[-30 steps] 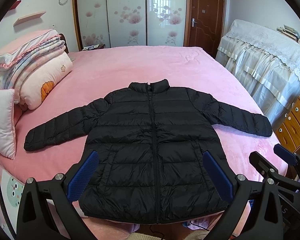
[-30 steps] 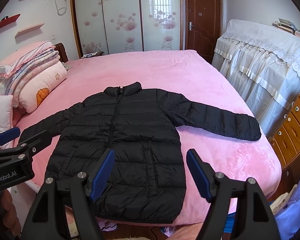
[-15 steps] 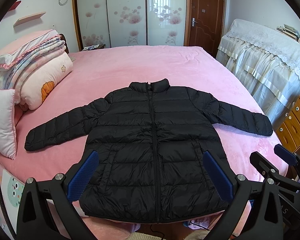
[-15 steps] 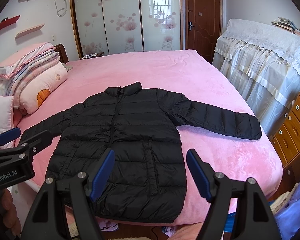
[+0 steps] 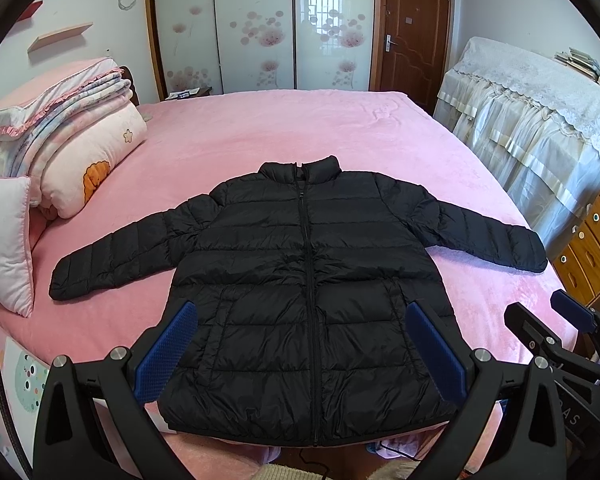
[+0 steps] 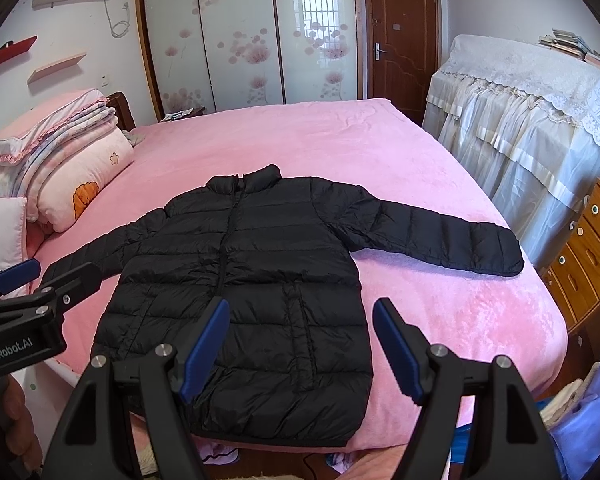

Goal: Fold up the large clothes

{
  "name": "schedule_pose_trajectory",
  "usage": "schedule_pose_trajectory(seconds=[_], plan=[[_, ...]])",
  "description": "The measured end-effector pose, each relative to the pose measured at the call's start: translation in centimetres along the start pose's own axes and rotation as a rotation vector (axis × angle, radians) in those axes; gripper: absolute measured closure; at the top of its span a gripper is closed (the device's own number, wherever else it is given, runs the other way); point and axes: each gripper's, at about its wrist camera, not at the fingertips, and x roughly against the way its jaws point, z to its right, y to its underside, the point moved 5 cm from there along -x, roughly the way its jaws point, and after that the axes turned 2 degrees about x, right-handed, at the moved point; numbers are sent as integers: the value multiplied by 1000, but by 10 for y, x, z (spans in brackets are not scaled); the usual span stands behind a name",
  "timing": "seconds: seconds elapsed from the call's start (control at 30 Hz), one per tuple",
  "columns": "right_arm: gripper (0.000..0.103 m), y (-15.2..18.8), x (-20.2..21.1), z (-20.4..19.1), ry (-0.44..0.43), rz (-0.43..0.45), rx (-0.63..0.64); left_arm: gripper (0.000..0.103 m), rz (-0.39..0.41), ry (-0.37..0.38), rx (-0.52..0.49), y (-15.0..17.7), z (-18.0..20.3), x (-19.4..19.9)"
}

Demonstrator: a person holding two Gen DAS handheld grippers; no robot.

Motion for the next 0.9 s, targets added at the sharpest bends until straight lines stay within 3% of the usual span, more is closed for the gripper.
schedule_pose_trajectory(seconds=[0.9], plan=[[28, 2, -2, 13, -15, 10, -31, 0, 16, -12, -16, 0, 23, 0]])
